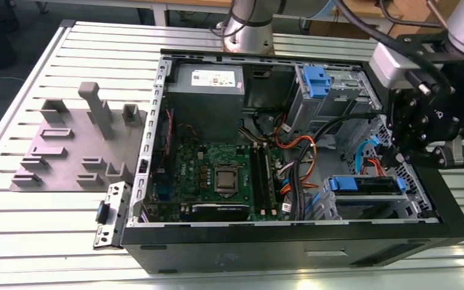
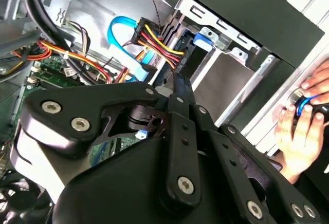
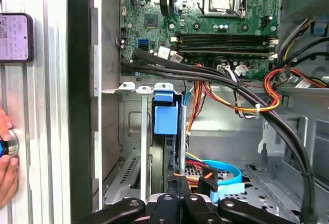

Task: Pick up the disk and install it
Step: 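Insert the second disk wire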

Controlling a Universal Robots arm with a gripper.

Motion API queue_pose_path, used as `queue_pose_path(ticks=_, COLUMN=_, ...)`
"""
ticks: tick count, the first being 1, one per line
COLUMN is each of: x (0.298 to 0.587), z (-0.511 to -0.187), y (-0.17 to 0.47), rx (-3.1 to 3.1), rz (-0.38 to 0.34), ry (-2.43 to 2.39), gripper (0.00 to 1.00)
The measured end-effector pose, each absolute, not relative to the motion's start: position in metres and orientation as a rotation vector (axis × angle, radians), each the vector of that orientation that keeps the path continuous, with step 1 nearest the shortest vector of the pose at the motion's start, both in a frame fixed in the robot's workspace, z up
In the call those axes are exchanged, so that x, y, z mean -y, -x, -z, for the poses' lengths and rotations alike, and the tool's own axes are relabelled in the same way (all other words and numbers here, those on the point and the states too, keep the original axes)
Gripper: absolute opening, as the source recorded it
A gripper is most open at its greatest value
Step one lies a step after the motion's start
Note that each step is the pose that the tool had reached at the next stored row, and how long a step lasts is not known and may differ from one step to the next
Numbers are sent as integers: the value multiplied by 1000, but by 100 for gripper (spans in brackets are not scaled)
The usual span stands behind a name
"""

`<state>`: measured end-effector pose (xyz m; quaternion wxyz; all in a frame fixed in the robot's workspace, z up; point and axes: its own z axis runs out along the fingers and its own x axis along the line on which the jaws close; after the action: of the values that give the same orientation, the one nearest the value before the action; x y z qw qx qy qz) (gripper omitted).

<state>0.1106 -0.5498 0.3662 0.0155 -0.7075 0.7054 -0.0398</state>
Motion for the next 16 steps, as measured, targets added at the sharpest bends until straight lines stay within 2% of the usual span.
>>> queue_pose_path(ticks=16, x=547, z=-375, y=-110, rx=-2202, rz=79, ry=2208, gripper=11)
